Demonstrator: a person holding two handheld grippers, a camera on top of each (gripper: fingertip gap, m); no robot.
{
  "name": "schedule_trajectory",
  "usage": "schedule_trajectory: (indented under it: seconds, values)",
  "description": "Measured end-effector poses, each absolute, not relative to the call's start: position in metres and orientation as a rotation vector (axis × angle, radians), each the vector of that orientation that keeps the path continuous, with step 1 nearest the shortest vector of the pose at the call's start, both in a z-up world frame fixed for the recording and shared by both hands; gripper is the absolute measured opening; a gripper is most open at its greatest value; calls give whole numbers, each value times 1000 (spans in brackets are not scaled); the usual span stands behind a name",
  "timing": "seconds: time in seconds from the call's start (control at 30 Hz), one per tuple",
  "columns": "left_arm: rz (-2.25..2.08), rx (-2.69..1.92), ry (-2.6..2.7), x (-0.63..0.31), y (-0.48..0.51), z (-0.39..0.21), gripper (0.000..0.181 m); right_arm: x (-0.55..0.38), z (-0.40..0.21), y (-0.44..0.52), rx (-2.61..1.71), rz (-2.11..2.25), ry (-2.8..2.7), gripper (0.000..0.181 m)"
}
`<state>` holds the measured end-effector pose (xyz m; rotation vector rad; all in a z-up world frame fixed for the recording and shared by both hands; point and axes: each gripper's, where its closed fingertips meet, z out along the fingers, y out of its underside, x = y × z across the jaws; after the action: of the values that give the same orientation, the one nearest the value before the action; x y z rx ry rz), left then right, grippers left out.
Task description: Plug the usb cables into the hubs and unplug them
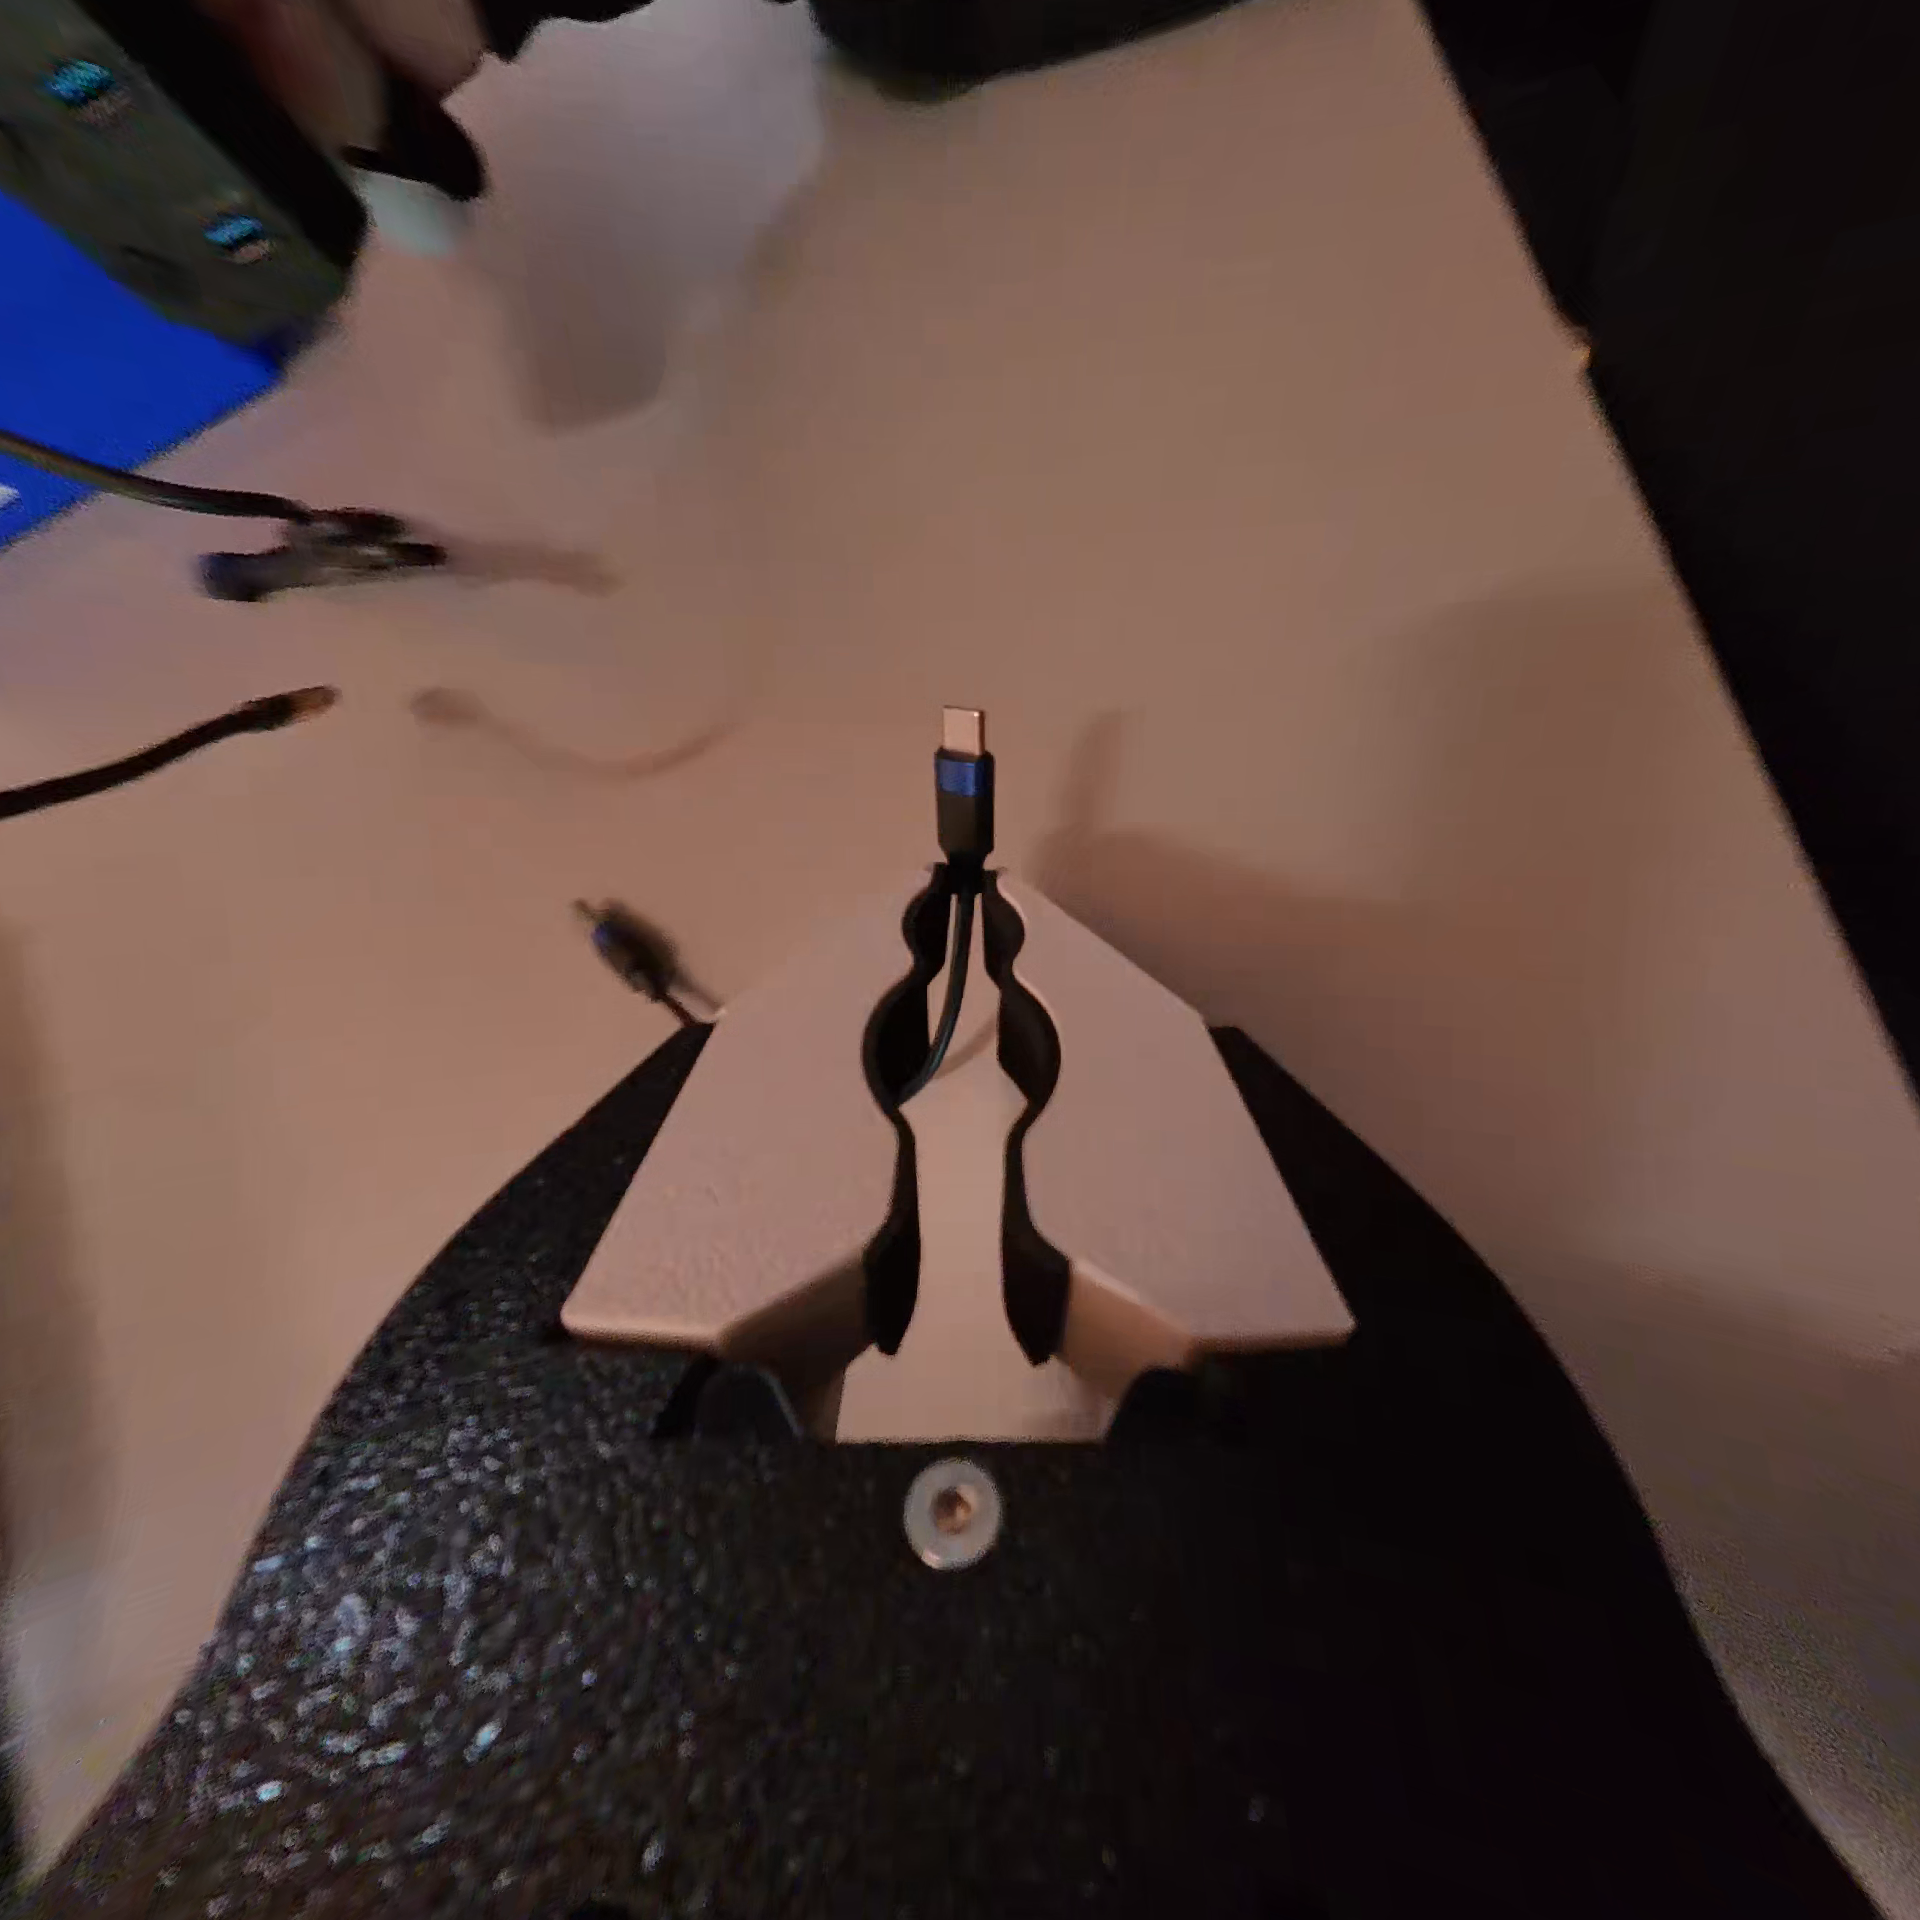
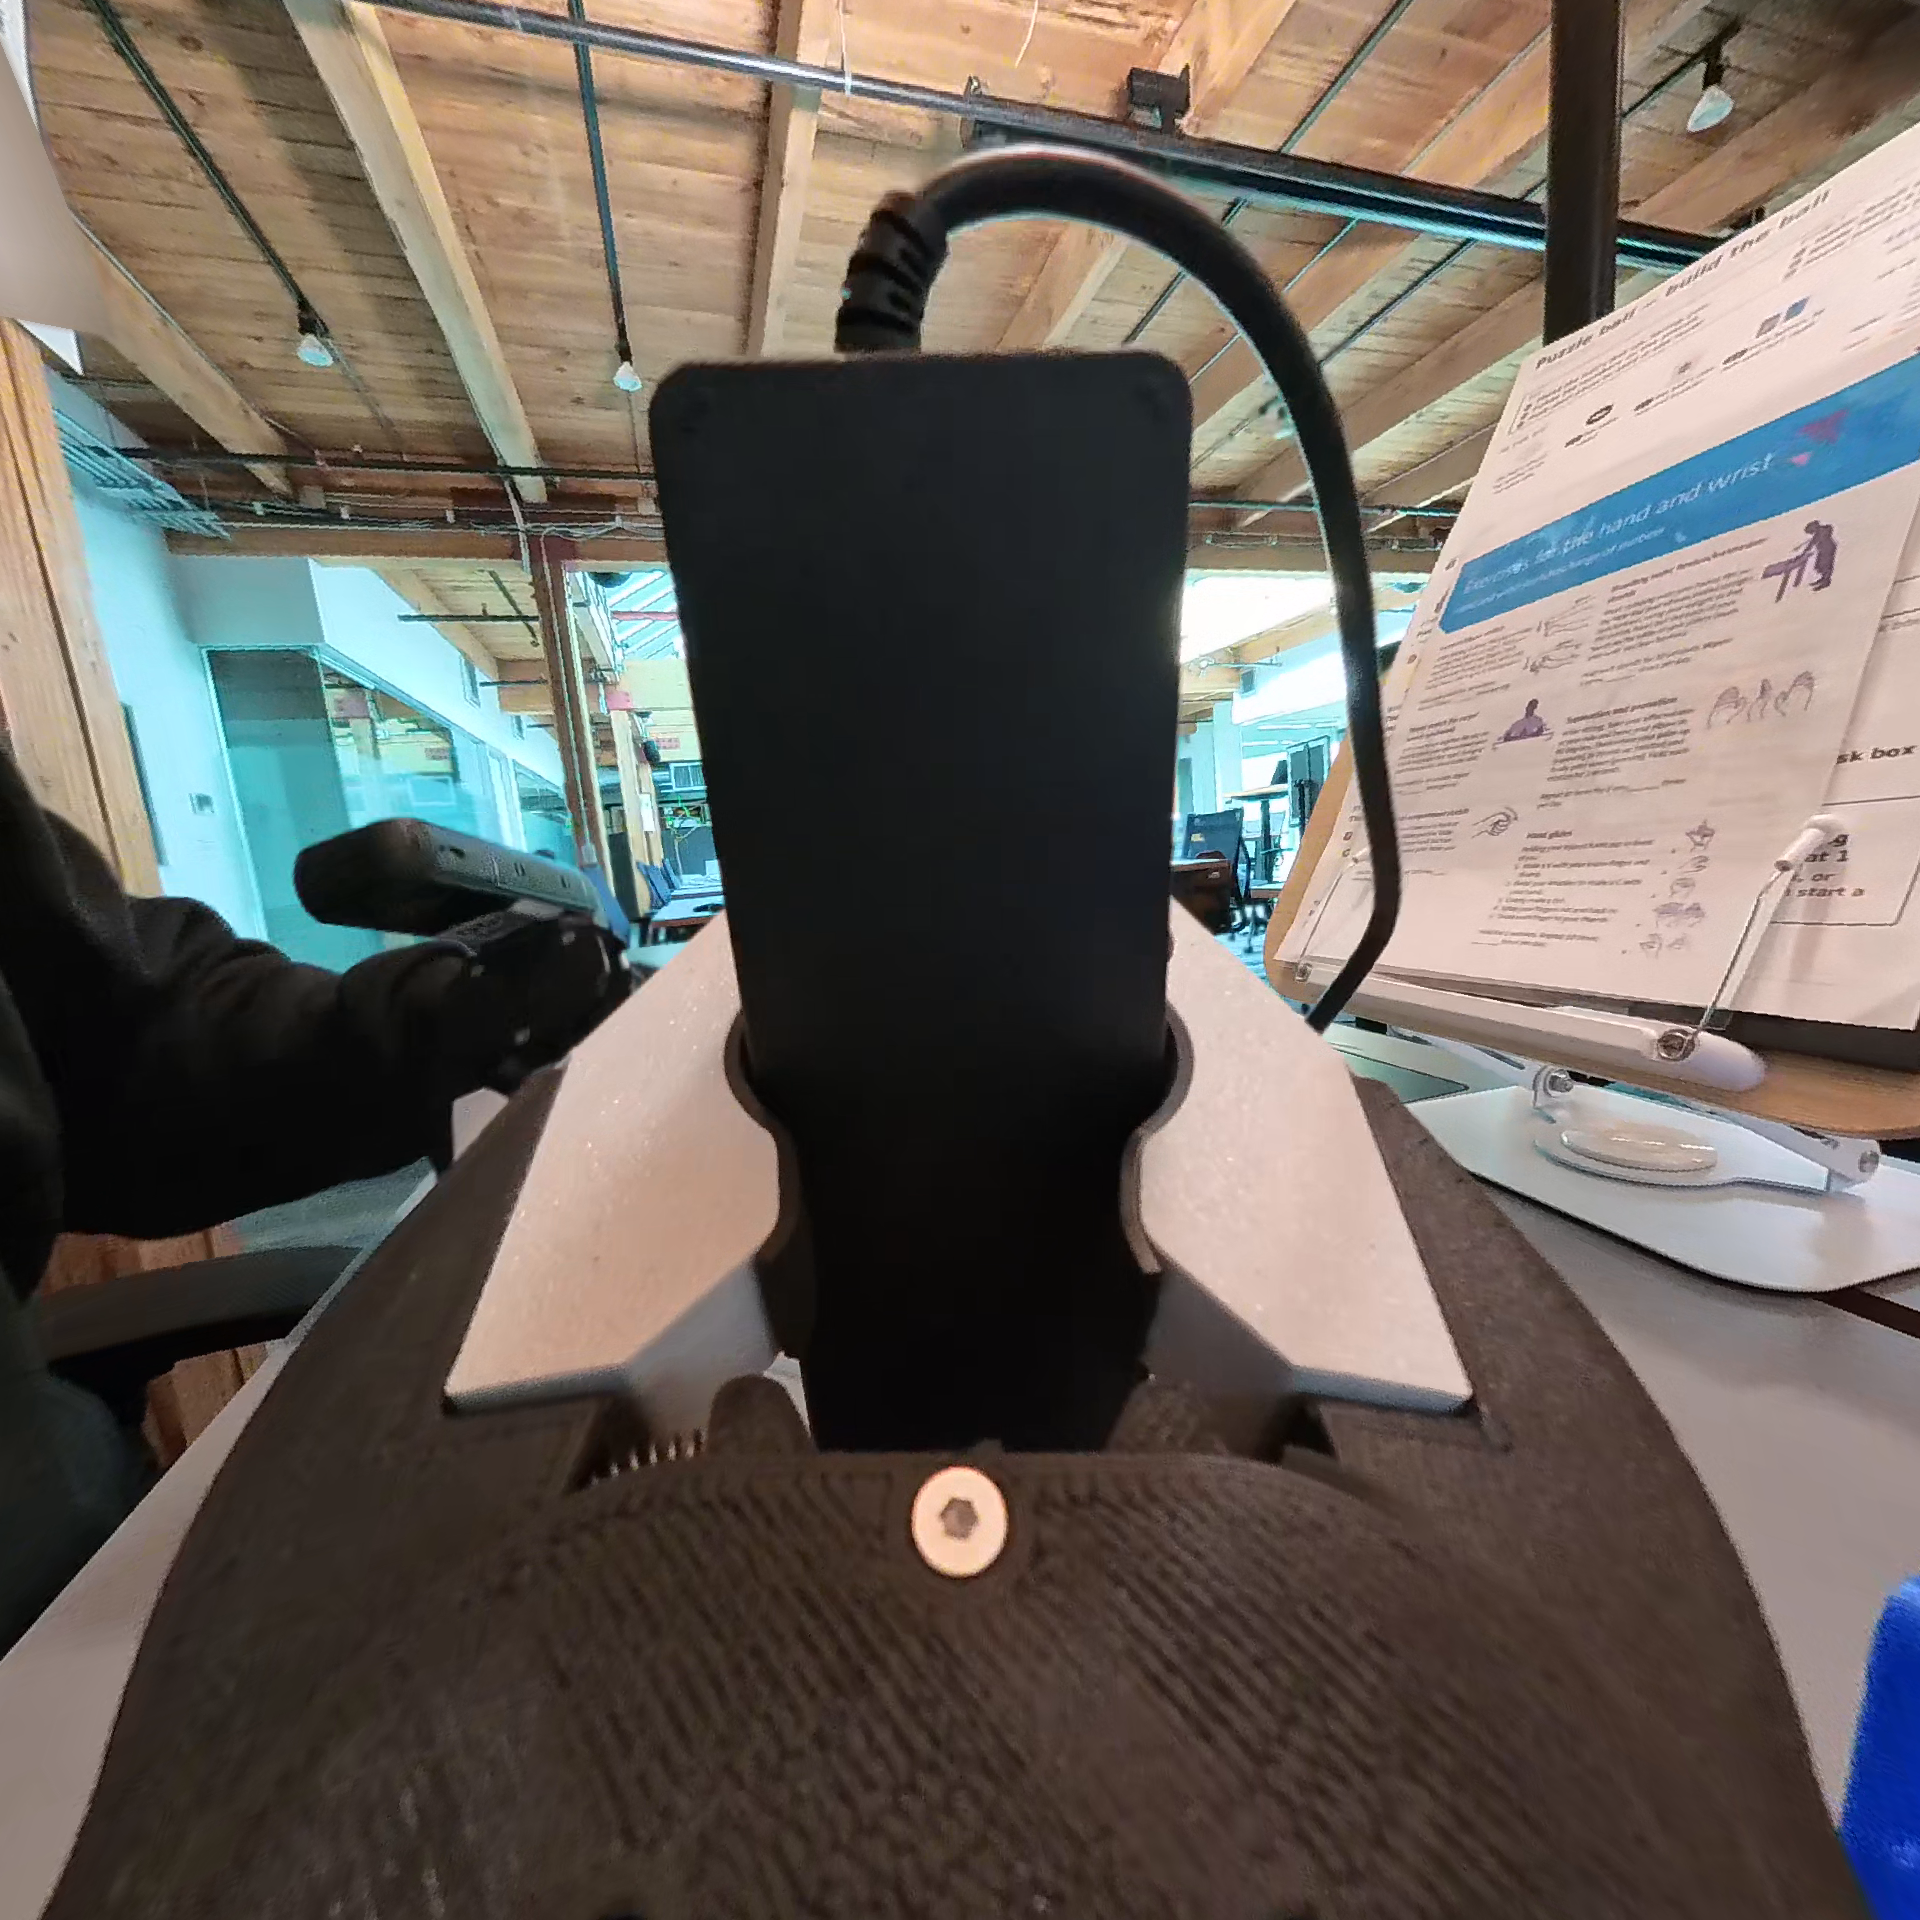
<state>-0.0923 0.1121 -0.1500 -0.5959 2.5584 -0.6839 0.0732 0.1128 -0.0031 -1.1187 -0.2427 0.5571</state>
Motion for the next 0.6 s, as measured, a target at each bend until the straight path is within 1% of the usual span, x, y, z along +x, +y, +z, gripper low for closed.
schedule_trajectory:
  seconds: [0.17,0.23,0.3,0.33,0.4,0.5,0.6]
  values:
    - [-867,-715,2564,-102,96,-171,3,68,-5,114,-1131,574,-265,66]
    - [-925,-768,2535,-101,93,-170,8,65,-6,115,-1138,579,-275,66]
    - [-992,-811,2483,-97,90,-161,18,63,-8,115,-1144,586,-282,66]
    - [-1008,-860,2437,-91,92,-158,19,63,-8,116,-1145,587,-283,66]
    - [-968,-1045,2303,-73,111,-157,18,61,-9,116,-1150,596,-289,66]
    - [-826,-1373,2145,-56,148,-172,20,58,-12,118,-1160,606,-299,66]
    - [-838,-1478,2022,-45,162,-171,20,53,-15,121,-1178,616,-312,66]
